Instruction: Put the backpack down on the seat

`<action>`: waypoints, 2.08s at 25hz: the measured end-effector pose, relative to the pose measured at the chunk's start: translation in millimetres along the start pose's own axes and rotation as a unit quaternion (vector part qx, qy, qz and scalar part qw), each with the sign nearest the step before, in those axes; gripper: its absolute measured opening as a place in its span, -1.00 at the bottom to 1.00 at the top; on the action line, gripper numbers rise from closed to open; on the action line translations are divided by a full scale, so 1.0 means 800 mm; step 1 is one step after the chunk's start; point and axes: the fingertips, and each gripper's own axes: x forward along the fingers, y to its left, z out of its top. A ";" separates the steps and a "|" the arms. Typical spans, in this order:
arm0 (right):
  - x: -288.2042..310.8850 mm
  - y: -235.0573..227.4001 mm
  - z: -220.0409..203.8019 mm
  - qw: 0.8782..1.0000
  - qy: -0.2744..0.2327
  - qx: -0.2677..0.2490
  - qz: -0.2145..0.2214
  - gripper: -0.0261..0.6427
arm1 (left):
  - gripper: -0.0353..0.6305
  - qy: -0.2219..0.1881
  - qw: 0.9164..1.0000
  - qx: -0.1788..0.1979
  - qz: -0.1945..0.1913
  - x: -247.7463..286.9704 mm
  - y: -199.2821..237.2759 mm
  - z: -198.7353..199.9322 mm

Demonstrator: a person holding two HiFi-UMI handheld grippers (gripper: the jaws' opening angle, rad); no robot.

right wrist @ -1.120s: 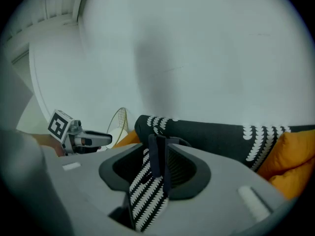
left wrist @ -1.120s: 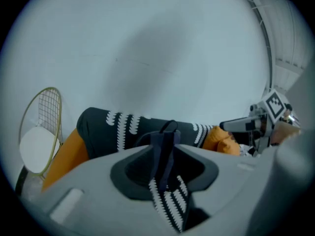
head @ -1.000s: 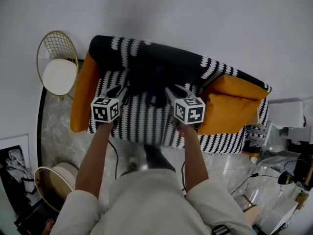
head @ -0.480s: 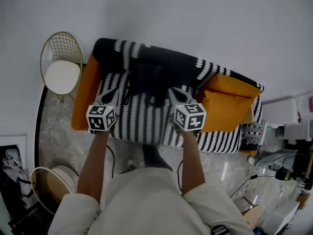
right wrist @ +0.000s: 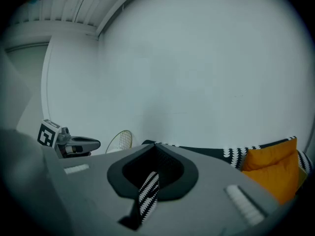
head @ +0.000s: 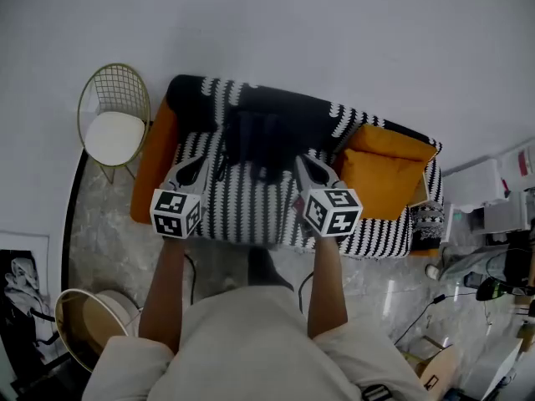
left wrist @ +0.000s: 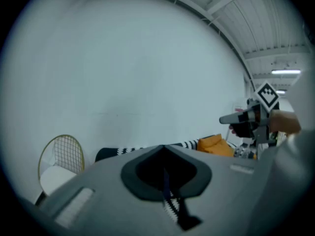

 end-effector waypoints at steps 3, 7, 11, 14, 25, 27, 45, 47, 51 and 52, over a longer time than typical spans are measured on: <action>-0.029 0.024 0.004 1.000 -0.007 -0.019 -0.001 -0.90 | -0.88 -0.002 1.000 0.021 -0.005 -0.028 -0.016 0.010; -0.067 0.051 0.007 1.000 -0.020 -0.017 -0.006 -0.90 | -0.88 -0.023 0.999 0.024 -0.015 -0.071 -0.036 0.027; -0.105 0.080 0.004 0.999 -0.035 -0.020 -0.003 -0.90 | -0.88 -0.044 0.998 0.037 -0.023 -0.120 -0.057 0.036; -0.133 0.102 -0.005 0.999 -0.037 -0.027 0.002 -0.90 | -0.88 -0.060 0.997 0.045 -0.022 -0.157 -0.074 0.037; -0.239 0.196 -0.003 0.994 -0.075 -0.070 0.036 -0.90 | -0.88 -0.097 0.992 0.078 -0.034 -0.268 -0.131 0.035; -0.259 0.209 0.001 0.992 -0.086 -0.080 0.041 -0.90 | -0.88 -0.105 0.990 0.084 -0.035 -0.287 -0.140 0.039; -0.373 0.249 0.000 0.985 -0.117 -0.117 0.050 -0.90 | -0.88 -0.136 0.976 0.166 -0.037 -0.377 -0.222 0.067; -0.377 0.254 -0.004 0.984 -0.111 -0.125 0.058 -0.90 | -0.88 -0.143 0.975 0.165 -0.041 -0.383 -0.230 0.072; -0.388 0.261 0.002 0.981 -0.109 -0.145 0.065 -0.90 | -0.88 -0.149 0.972 0.179 -0.033 -0.389 -0.238 0.086; -0.390 0.262 0.003 0.981 -0.110 -0.148 0.064 -0.90 | -0.88 -0.148 0.971 0.185 -0.030 -0.389 -0.239 0.087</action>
